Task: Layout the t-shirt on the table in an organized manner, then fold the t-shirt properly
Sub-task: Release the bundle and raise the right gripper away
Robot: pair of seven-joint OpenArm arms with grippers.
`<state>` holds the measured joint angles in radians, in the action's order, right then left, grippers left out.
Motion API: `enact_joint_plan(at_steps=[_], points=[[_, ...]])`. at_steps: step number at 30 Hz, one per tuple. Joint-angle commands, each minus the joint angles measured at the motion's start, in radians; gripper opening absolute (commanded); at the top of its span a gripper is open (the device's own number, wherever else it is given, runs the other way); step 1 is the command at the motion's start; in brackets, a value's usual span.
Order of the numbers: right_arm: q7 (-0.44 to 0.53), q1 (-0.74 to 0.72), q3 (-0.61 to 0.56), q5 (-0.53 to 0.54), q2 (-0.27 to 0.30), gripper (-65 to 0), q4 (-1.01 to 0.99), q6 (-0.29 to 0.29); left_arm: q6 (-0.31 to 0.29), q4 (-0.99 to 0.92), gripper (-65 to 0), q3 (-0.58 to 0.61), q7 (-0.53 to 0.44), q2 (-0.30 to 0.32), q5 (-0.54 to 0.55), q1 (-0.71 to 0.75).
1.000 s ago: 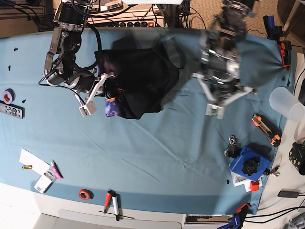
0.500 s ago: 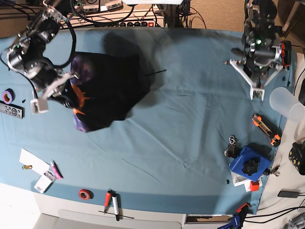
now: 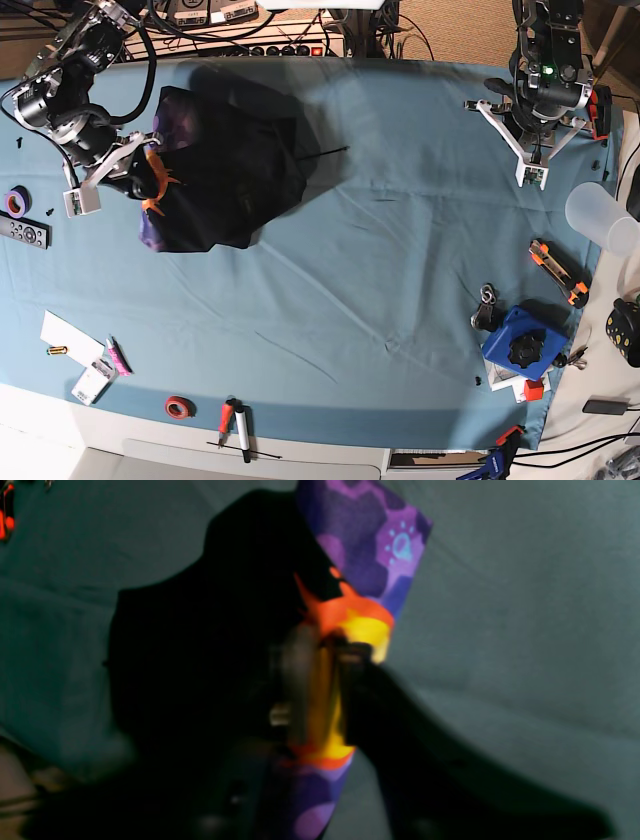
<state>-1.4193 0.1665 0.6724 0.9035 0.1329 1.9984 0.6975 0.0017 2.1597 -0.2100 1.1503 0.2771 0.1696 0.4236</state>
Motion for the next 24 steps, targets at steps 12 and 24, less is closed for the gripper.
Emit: enact_joint_plan(at_steps=[12, 24], points=[[0.023, 0.015, 0.083, 0.023, 0.092, -57.3, 0.064, -0.081, 0.0, 0.061, -65.0, -0.004, 0.028, 0.008, -0.004, 0.038], [0.023, 0.318, 0.145, 0.023, 0.092, -65.0, 0.161, -0.037, 0.0, 0.196, -65.0, -0.004, 0.005, 0.008, -0.005, 0.327]])
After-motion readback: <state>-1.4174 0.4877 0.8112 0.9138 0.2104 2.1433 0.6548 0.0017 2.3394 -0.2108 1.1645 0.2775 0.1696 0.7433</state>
